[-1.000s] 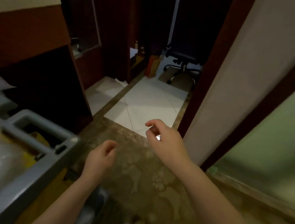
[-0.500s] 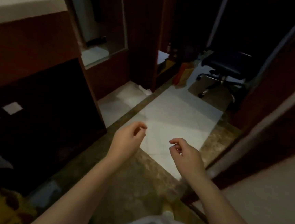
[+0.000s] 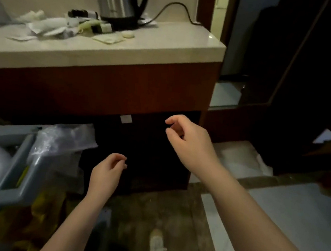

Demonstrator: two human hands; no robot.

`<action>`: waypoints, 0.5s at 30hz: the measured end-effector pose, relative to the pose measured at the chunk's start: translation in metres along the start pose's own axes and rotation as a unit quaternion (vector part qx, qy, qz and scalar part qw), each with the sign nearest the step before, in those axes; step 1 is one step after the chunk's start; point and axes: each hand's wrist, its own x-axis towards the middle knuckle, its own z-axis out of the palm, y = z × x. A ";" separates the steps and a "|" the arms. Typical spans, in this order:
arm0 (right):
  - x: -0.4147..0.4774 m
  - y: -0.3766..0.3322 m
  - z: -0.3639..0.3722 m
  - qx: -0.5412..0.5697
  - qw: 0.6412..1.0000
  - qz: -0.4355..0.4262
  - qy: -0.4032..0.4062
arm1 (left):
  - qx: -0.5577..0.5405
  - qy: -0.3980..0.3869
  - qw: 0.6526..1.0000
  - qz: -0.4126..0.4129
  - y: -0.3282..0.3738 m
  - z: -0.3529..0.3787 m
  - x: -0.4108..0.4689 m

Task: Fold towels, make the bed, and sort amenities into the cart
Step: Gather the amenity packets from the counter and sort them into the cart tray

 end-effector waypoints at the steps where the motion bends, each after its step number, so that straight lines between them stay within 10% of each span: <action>1: 0.024 0.003 0.004 0.000 1.000 -0.017 -0.001 | -0.006 0.008 1.000 0.004 0.006 0.001 0.023; 15: 0.279 0.014 -0.063 -0.028 0.987 -0.134 0.084 | 0.014 0.035 0.966 0.257 0.223 0.009 0.231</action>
